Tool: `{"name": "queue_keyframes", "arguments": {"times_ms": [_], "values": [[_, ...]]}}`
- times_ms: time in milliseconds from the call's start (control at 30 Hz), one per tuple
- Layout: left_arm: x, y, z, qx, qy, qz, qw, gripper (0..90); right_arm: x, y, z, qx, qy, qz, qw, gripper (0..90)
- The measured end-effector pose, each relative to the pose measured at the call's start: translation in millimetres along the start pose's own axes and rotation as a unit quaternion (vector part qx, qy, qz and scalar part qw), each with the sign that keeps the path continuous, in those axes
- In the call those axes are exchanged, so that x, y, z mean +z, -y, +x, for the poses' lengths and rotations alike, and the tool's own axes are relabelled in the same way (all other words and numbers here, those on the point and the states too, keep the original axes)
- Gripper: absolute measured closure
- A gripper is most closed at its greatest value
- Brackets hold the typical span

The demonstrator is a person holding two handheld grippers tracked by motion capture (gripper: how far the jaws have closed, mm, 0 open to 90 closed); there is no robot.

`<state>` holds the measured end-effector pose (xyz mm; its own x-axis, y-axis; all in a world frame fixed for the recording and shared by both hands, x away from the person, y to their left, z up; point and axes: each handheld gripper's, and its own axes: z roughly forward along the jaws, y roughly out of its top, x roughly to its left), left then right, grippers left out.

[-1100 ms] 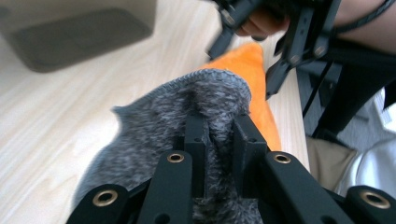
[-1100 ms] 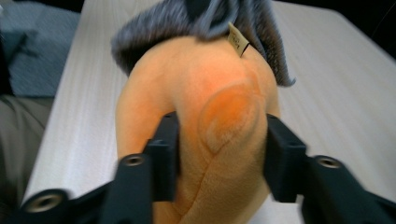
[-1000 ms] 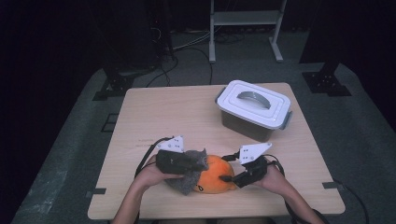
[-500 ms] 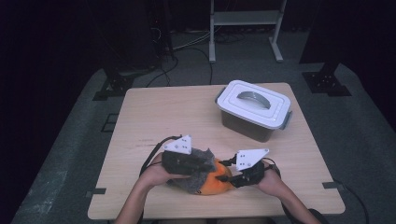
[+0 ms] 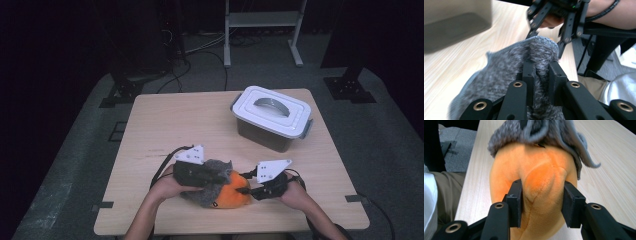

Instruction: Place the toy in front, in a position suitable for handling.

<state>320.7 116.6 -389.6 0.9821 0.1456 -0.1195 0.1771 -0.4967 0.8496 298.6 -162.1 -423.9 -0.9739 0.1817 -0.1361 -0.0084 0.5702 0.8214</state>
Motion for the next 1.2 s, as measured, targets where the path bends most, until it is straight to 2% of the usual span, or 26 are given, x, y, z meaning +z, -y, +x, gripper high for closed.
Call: {"name": "queue_keyframes", "arguments": {"times_ms": [67,100,200,233,300,367,467,500,533,567,633,733,800,833,867,900,967,1000,1100,1133,1200], "values": [[-6.7,12.6,3.6,-0.018,-0.002,-0.013,0.9998,77.8,-1.0,1.6,-2.0,0.001,-0.001,0.002,1.0000,56.5],[-6.7,12.6,3.6,-0.018,-0.002,-0.013,0.9998,77.8,-1.0,1.6,-2.0,0.001,-0.001,0.002,1.0000,56.5],[-16.2,26.1,8.7,-0.033,-0.012,-0.021,0.9991,77.3,-1.5,3.2,-3.3,0.014,-0.003,-0.001,0.9999,56.0],[-16.2,26.1,8.7,-0.033,-0.012,-0.021,0.9991,76.7,-1.5,3.2,-3.3,0.014,-0.003,-0.001,0.9999,56.0],[-24.7,32.4,11.9,-0.042,-0.026,-0.017,0.9986,76.6,-1.8,4.0,-3.3,0.019,-0.004,-0.003,0.9998,56.0],[-25.6,34.6,12.3,-0.045,-0.026,-0.017,0.9985,76.8,-2.0,4.5,-3.7,0.020,-0.005,-0.004,0.9998,55.7],[-22.0,39.8,11.4,-0.053,-0.009,-0.020,0.9983,77.8,-3.1,6.6,-8.4,0.056,-0.035,-0.016,0.9977,41.6],[-21.1,40.2,11.4,-0.054,-0.007,-0.018,0.9984,77.8,-3.1,6.6,-8.4,0.056,-0.035,-0.016,0.9977,41.6],[-21.0,40.1,11.7,-0.053,-0.005,-0.018,0.9984,78.0,-3.1,5.1,-11.1,0.075,-0.040,-0.020,0.9962,32.8],[-20.6,39.8,11.4,-0.053,-0.002,-0.018,0.9984,78.0,-3.1,5.1,-11.1,0.075,-0.040,-0.020,0.9962,32.8],[-19.4,39.4,10.4,-0.045,0.007,-0.017,0.9988,78.0,-2.0,3.6,-13.3,0.092,-0.048,-0.030,0.9942,27.2],[-15.7,38.4,8.6,-0.042,0.018,-0.016,0.9988,78.0,7.3,-1.0,-14.7,0.095,-0.045,-0.017,0.9944,21.6],[-15.1,37.8,8.5,-0.041,0.016,-0.015,0.9989,78.0,9.9,-2.0,-14.9,0.096,-0.043,-0.014,0.9943,22.6],[-15.1,37.1,8.8,-0.039,0.014,-0.013,0.9990,78.0,11.9,-2.6,-14.4,0.094,-0.040,-0.013,0.9947,27.8],[-16.3,35.7,9.8,-0.041,0.011,-0.013,0.9990,78.3,12.3,-4.1,-13.0,0.086,-0.035,-0.005,0.9957,41.6],[-16.3,35.7,9.8,-0.041,0.011,-0.013,0.9990,78.5,12.3,-4.1,-13.0,0.086,-0.035,-0.005,0.9957,41.6],[-18.2,33.3,11.5,-0.042,0.011,-0.014,0.9990,78.5,9.5,-6.5,-11.9,0.056,-0.020,-0.002,0.9982,50.6],[-20.6,29.0,14.0,-0.040,0.002,-0.014,0.9991,78.8,8.0,-9.8,-10.6,0.035,0.005,-0.001,0.9994,53.5],[-23.5,22.8,17.1,-0.040,-0.005,-0.019,0.9990,78.8,7.2,-14.8,-11.0,0.016,0.036,-0.009,0.9992,54.0],[-24.5,18.9,18.6,-0.039,-0.008,-0.024,0.9989,78.8,7.2,-14.8,-11.0,0.016,0.036,-0.009,0.9992,54.0],[-25.4,10.5,21.7,-0.037,-0.014,-0.029,0.9988,78.8,6.9,-18.5,-11.7,0.002,0.060,-0.014,0.9981,54.0]]}}
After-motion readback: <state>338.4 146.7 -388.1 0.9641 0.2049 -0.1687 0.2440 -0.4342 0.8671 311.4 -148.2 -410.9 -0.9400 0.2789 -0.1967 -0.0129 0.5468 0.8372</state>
